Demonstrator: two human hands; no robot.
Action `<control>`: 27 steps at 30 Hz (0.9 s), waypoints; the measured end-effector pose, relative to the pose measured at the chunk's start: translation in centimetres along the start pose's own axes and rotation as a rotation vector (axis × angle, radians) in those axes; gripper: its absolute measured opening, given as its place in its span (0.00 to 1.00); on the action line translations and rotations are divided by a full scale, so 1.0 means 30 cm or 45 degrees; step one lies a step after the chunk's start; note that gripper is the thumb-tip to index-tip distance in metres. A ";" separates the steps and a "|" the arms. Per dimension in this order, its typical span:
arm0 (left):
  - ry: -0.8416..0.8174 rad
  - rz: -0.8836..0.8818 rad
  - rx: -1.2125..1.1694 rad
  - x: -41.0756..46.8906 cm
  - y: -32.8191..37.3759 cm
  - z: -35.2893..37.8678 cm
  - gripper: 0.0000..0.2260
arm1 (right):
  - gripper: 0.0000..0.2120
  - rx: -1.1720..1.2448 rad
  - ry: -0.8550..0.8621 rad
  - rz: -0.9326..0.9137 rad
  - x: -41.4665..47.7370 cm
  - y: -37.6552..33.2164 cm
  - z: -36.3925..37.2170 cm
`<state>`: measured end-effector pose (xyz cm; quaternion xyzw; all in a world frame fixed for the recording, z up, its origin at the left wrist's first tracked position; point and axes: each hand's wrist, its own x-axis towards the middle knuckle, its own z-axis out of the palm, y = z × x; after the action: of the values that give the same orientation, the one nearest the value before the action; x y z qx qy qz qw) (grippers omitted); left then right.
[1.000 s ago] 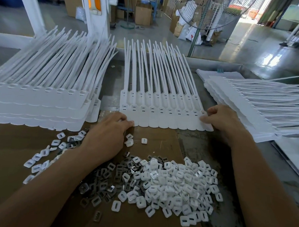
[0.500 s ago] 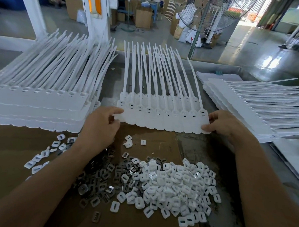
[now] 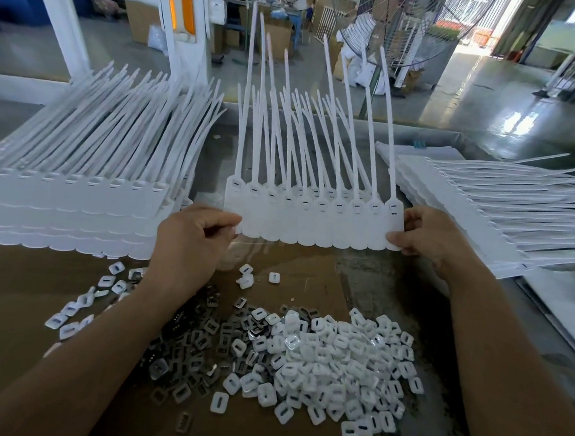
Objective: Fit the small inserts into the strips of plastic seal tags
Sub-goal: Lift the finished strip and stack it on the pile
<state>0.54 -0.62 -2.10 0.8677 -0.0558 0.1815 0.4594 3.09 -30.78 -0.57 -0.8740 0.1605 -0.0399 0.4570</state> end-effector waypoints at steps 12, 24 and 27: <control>0.134 0.082 -0.023 0.008 0.005 -0.004 0.09 | 0.15 0.048 0.306 -0.169 -0.006 -0.025 0.031; 0.127 -0.037 -0.184 0.033 0.011 -0.010 0.10 | 0.14 0.071 0.442 -0.214 0.020 -0.015 0.061; 0.096 -0.072 -0.104 0.053 -0.005 0.004 0.08 | 0.13 0.098 0.446 -0.225 0.037 -0.006 0.075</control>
<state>2.08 -0.51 -1.69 0.8420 -0.0214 0.1986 0.5011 4.68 -29.26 -1.81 -0.8462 0.1584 -0.2375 0.4499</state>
